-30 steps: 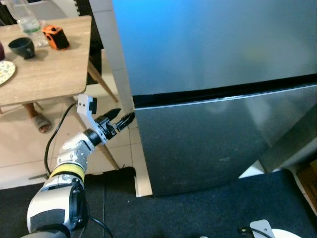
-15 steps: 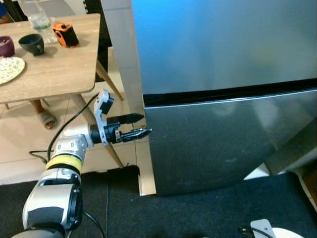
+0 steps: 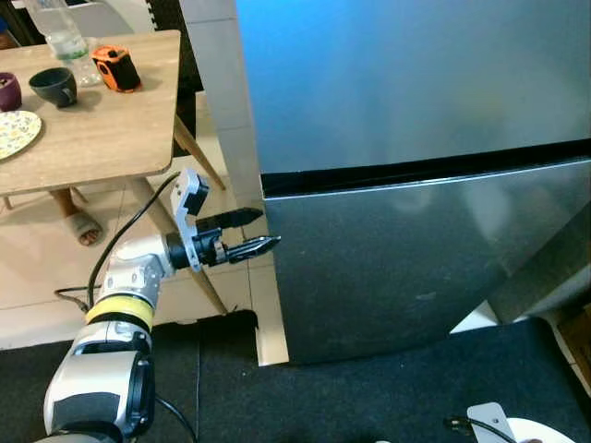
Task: Restocking fridge
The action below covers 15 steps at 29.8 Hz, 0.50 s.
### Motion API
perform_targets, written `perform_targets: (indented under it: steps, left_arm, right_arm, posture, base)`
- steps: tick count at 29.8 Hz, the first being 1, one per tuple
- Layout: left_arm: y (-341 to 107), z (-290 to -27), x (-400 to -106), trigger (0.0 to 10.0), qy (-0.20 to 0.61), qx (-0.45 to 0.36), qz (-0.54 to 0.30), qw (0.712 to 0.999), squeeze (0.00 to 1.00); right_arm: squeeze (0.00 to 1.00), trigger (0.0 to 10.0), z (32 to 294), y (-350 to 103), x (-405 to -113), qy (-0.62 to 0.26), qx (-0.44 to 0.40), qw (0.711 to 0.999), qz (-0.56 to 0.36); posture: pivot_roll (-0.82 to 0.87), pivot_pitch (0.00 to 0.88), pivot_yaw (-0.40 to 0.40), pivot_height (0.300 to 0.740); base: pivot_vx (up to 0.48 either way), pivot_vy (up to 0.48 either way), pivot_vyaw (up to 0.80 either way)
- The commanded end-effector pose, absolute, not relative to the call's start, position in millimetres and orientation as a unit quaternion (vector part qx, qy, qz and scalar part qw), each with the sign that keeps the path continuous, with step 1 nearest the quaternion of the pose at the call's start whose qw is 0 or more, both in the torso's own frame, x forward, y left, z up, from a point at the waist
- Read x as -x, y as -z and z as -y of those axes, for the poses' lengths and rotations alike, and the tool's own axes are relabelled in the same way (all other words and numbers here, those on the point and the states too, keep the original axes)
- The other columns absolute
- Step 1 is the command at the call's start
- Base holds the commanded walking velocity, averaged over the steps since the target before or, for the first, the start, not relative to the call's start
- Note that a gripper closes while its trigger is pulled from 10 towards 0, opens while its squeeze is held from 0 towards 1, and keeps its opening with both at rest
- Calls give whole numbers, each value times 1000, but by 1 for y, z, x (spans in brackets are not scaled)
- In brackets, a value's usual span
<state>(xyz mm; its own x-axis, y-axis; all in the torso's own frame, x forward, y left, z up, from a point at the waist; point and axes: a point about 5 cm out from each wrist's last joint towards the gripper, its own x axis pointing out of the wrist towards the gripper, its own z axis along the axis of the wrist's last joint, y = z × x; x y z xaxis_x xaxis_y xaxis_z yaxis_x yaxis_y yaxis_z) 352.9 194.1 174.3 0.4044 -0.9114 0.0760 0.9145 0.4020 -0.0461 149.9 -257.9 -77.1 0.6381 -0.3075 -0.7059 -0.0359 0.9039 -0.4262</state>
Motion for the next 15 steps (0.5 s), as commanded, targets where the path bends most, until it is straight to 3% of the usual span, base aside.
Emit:
perform_targets:
  steps: [1,7,15]
  left_arm:
    - [-182,-182,-357,10000,546,28,46,836,0]
    - [-187,-183,-364,10000,501,30,69,862,0]
    - [-186,-180,-365,10000,500,33,67,863,0]
  right_arm:
    - [0,10000,261,80,-142,83,204,876,-430]
    - [0,10000,260,80,-142,85,203,876,-430]
    - [0,10000,261,80,-140,87,202,875,-431]
  posture:
    - [-104,165,7,740]
    - [-108,170,9,740]
    - [-110,170,9,740]
  base:
    - [0,0,0]
    - [0,0,0]
    - [0,0,0]
